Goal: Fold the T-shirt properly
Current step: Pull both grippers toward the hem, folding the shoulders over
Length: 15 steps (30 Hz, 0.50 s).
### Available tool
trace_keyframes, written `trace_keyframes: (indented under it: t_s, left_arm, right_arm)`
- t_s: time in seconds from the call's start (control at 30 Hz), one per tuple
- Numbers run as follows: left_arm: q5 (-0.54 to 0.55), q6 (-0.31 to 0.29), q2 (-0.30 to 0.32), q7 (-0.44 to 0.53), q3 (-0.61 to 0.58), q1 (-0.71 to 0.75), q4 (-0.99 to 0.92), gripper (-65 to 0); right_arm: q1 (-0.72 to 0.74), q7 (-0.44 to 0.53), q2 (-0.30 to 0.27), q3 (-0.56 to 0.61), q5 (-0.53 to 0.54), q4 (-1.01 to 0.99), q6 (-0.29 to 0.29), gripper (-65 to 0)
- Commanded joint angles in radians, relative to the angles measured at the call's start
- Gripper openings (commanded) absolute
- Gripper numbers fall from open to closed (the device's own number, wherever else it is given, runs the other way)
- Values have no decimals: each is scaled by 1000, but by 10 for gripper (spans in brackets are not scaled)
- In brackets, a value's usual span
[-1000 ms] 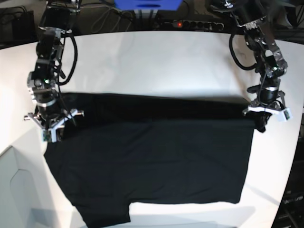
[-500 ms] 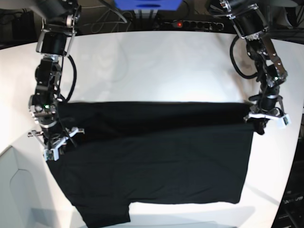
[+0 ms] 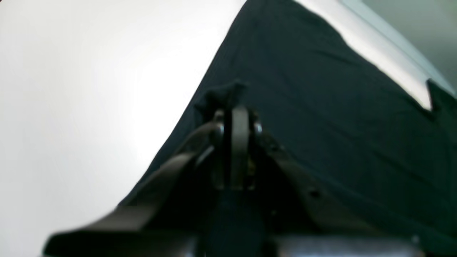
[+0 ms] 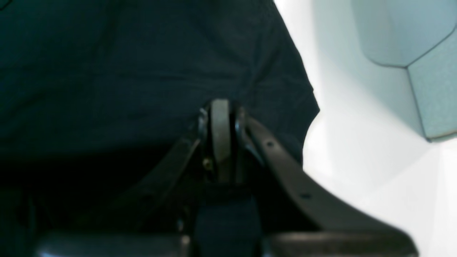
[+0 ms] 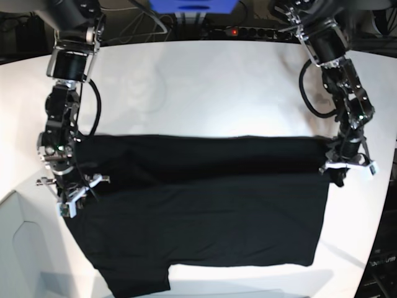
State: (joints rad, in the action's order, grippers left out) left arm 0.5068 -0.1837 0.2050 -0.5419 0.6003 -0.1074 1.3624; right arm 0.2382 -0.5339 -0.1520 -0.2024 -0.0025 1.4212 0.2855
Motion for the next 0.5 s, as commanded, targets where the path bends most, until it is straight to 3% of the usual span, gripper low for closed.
trace_keyframes:
  t_s: [0.0, 0.3, 0.47]
  left_arm:
    - [8, -1, 20, 29, 2, -25, 9, -650]
    - [2, -1, 20, 29, 2, -70, -8, -650]
    - [-109, -1, 11, 29, 2, -94, -8, -649]
  right_arm:
    - [25, 24, -10, -4, 3, 17, -1, -650]
    - [25, 24, -10, -4, 3, 16, -1, -650]
    - [25, 24, -8, -2, 3, -20, 1, -650]
